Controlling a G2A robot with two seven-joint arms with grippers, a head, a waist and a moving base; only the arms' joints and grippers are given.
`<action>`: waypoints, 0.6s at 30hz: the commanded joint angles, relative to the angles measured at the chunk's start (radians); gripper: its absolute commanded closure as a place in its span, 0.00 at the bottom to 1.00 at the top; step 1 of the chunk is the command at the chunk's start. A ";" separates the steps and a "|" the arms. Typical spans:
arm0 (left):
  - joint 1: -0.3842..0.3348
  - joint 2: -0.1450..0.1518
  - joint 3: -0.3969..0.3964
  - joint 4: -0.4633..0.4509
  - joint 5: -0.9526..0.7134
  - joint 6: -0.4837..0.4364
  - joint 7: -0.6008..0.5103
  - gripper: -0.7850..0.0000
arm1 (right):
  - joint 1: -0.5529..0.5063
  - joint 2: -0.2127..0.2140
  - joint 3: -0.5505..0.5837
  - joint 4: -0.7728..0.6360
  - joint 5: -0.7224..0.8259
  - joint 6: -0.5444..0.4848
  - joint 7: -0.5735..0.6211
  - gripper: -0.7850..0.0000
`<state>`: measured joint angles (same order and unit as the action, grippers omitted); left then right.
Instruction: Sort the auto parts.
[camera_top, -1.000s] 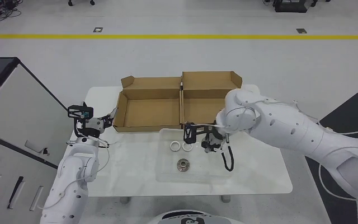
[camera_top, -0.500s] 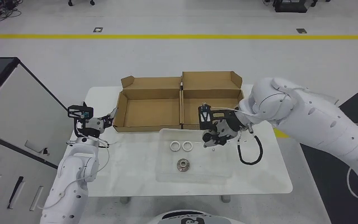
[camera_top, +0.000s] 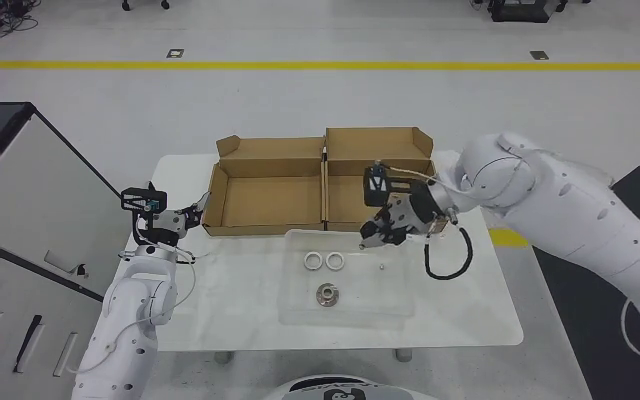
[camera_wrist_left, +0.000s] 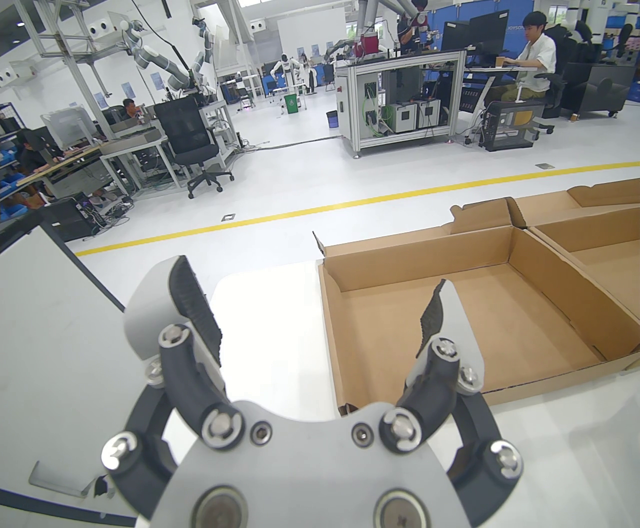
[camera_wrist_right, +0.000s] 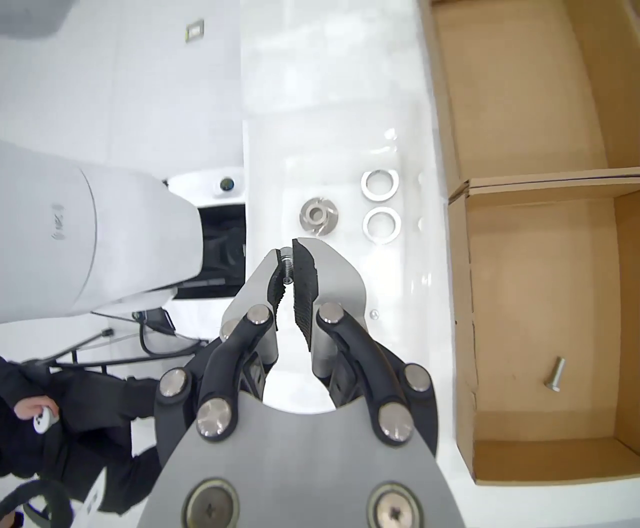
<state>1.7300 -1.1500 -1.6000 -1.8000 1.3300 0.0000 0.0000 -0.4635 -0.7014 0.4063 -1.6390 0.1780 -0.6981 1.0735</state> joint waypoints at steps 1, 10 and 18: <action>0.000 0.000 0.000 0.000 0.000 0.000 0.000 0.00 | -0.012 0.014 0.027 0.053 0.082 -0.042 0.007 1.00; 0.000 0.000 0.000 0.000 0.000 0.000 0.000 0.00 | -0.084 0.050 0.065 0.117 0.490 -0.124 -0.075 1.00; 0.000 0.000 0.000 0.000 0.000 0.000 0.000 0.00 | -0.070 0.018 0.053 0.041 0.735 -0.150 -0.101 1.00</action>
<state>1.7300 -1.1500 -1.6000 -1.8000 1.3300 0.0000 0.0000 -0.5371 -0.6780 0.4587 -1.5903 0.8858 -0.8474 0.9732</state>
